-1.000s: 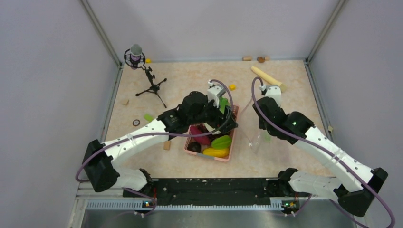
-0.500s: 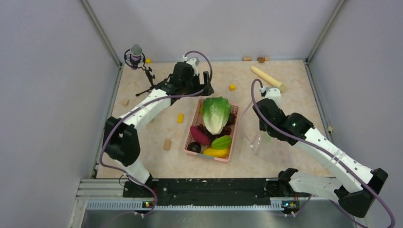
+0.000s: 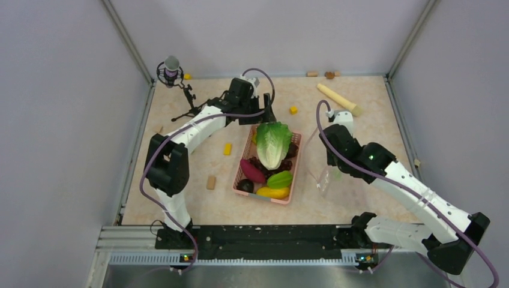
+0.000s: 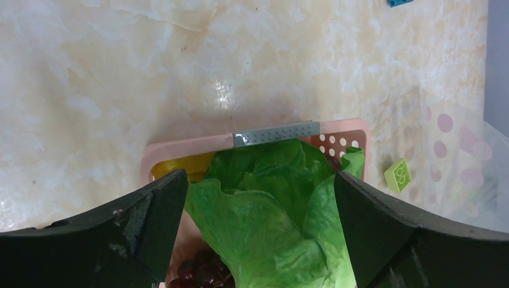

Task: Place the food in the zip-top bag and seal the zipper
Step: Pick up the fake vegetable from the bin, then place the fake vegetable in the zipper food storage bag.

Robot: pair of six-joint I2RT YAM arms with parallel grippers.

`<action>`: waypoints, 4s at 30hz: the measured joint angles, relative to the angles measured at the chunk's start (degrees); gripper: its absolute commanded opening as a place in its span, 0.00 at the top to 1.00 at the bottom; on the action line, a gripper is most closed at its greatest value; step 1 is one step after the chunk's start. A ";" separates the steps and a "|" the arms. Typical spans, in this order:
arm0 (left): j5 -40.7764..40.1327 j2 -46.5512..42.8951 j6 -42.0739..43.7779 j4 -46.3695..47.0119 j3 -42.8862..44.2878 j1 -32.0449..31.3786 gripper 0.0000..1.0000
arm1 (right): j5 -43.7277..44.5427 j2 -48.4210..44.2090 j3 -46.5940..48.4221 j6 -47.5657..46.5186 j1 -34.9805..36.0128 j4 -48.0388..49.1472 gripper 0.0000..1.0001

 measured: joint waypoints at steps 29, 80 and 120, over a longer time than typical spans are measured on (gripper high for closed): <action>9.70 7.76 -1.40 -0.44 1.44 -1.25 0.97 | -0.48 -0.02 -0.66 -0.39 -0.02 0.39 1.00; 24.04 -34.36 -8.04 72.54 -31.56 -15.32 1.00 | -30.01 -5.70 -2.93 -1.79 -0.02 13.86 1.00; 36.46 -19.91 -8.59 96.70 -37.40 -15.93 1.00 | -39.06 -15.80 -4.81 7.63 -0.02 20.52 1.00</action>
